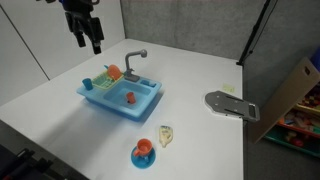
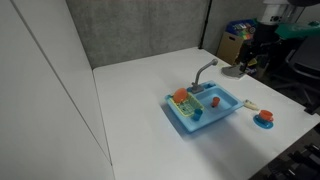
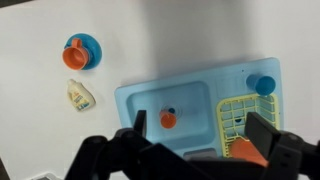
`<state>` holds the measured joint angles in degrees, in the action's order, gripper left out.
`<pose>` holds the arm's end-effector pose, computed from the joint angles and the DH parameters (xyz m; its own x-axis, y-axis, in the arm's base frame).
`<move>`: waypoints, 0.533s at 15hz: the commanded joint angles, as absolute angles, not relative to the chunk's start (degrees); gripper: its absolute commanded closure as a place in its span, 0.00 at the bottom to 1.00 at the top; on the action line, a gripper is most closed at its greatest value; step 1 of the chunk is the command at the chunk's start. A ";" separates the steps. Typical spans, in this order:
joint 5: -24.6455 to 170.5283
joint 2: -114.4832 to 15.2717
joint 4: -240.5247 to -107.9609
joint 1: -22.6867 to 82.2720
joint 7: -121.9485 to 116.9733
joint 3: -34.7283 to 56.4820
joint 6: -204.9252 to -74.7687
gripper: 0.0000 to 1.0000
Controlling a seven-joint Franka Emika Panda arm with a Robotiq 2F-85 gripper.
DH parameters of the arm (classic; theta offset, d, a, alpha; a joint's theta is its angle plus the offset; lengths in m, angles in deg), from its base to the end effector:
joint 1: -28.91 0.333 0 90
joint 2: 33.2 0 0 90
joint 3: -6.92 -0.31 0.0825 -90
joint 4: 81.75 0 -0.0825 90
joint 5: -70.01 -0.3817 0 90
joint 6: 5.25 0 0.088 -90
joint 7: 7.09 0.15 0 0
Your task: Remove the orange cup from the sink and put it on the table
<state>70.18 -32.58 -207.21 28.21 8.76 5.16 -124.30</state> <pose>0.5119 0.0092 0.3354 0.9624 -0.2540 -0.0963 -0.2522 -0.9672 0.0302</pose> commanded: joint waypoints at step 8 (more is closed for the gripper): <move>71.04 -43.54 -199.28 29.60 10.88 5.97 -130.08 0.00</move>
